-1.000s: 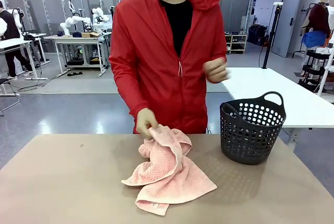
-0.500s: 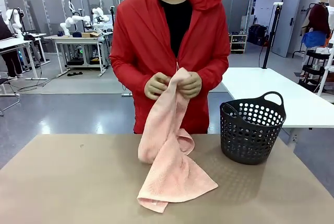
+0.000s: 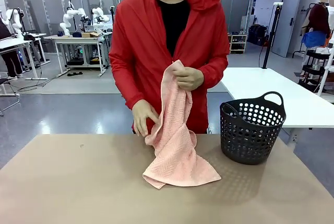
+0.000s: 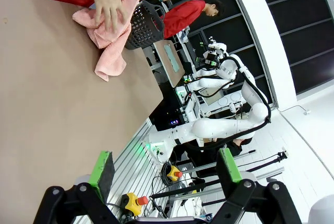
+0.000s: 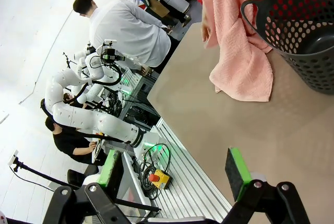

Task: Fold the towel.
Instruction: Grab the top end of the 100 cm Hotel Towel extended by the human.

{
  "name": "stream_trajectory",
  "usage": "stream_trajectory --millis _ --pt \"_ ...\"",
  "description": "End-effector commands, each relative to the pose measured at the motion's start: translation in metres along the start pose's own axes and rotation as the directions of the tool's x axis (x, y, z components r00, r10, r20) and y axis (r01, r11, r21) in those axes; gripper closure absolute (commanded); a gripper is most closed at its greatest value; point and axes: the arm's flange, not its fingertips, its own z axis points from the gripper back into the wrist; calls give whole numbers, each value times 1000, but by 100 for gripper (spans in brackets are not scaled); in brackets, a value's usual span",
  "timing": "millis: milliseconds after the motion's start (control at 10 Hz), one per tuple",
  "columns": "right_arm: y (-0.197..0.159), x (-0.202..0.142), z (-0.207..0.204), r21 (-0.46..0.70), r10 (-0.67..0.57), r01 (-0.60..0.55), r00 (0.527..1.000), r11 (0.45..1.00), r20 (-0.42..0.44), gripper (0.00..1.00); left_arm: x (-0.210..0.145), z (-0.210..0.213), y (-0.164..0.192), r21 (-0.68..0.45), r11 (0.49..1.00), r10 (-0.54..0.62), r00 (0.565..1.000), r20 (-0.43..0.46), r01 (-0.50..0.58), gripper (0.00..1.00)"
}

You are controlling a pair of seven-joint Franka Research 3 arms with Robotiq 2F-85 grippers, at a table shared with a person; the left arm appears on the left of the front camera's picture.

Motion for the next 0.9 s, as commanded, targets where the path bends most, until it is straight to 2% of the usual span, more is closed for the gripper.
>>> stream_trajectory --millis 0,800 --pt "0 0 -1 15 17 -17 1000 1000 11 0 -1 1 -3 -16 1000 -17 1000 -5 17 0" --pt "0 0 -1 15 17 -17 1000 1000 11 0 -1 1 -3 -16 1000 -17 1000 -5 17 0"
